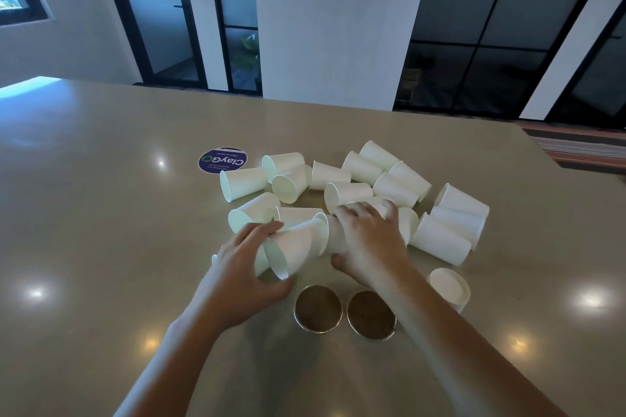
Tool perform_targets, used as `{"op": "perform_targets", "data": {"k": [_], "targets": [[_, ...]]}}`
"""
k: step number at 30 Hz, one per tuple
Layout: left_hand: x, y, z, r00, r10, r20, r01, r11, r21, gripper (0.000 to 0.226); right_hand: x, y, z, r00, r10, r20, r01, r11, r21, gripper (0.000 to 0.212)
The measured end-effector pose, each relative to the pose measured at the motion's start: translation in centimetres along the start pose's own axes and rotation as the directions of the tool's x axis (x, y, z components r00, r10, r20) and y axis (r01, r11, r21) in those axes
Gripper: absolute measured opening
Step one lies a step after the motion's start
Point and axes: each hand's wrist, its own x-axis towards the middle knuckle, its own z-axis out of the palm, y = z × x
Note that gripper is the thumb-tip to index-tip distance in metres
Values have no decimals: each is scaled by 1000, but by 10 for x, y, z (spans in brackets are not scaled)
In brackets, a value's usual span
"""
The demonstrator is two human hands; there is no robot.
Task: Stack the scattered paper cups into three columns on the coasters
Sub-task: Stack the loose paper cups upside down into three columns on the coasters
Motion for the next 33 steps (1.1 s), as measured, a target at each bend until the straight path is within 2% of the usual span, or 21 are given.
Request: {"op": "perform_targets", "data": {"k": [3, 5, 7, 10, 14, 16, 18, 20, 21, 24, 26, 29, 33], "targets": [[3, 3, -18, 997, -55, -46, 39, 957, -288, 73, -19, 3, -30, 995, 41, -90, -17, 968, 250, 62], [6, 7, -23, 997, -72, -11, 56, 853, -518, 65, -31, 7, -50, 985, 62, -164, 17, 898, 439, 63], [10, 10, -20, 996, -75, 40, 82, 724, -685, 67, -41, 13, -65, 980, 62, -191, 57, 828, 557, 67], [14, 14, -8, 995, -68, 76, 102, 620, -778, 69, -51, 21, -74, 989, 56, -137, 54, 722, 689, 68], [19, 28, 7, 981, -78, 178, 192, 520, -832, 66, -61, 32, -71, 985, 105, -135, 72, 460, 885, 58], [21, 33, 15, 974, -75, 214, 223, 499, -838, 64, -65, 35, -66, 975, 147, -168, 91, 423, 901, 57], [19, 40, 18, 970, -50, 240, 233, 489, -840, 61, -66, 38, -63, 961, 190, -202, 100, 440, 892, 60], [18, 43, 18, 967, -12, 255, 224, 519, -825, 61, -67, 42, -60, 954, 204, -219, 99, 475, 874, 62], [18, 43, 17, 964, 10, 266, 215, 565, -796, 64, -68, 44, -59, 955, 199, -220, 96, 496, 863, 63], [19, 47, 13, 962, 21, 272, 147, 798, -584, 76, -72, 48, -56, 966, 175, -188, 67, 534, 843, 74], [21, 52, 11, 979, 22, 201, 59, 920, -387, 78, -74, 47, -54, 974, 158, -162, 54, 535, 843, 81], [22, 58, 10, 990, 76, 115, -45, 967, -252, 80, -75, 41, -53, 974, 142, -176, 68, 558, 827, 79], [21, 64, 11, 984, 66, 166, -13, 953, -303, 108, -76, 34, -46, 980, 104, -170, 81, 571, 817, 81]]}}
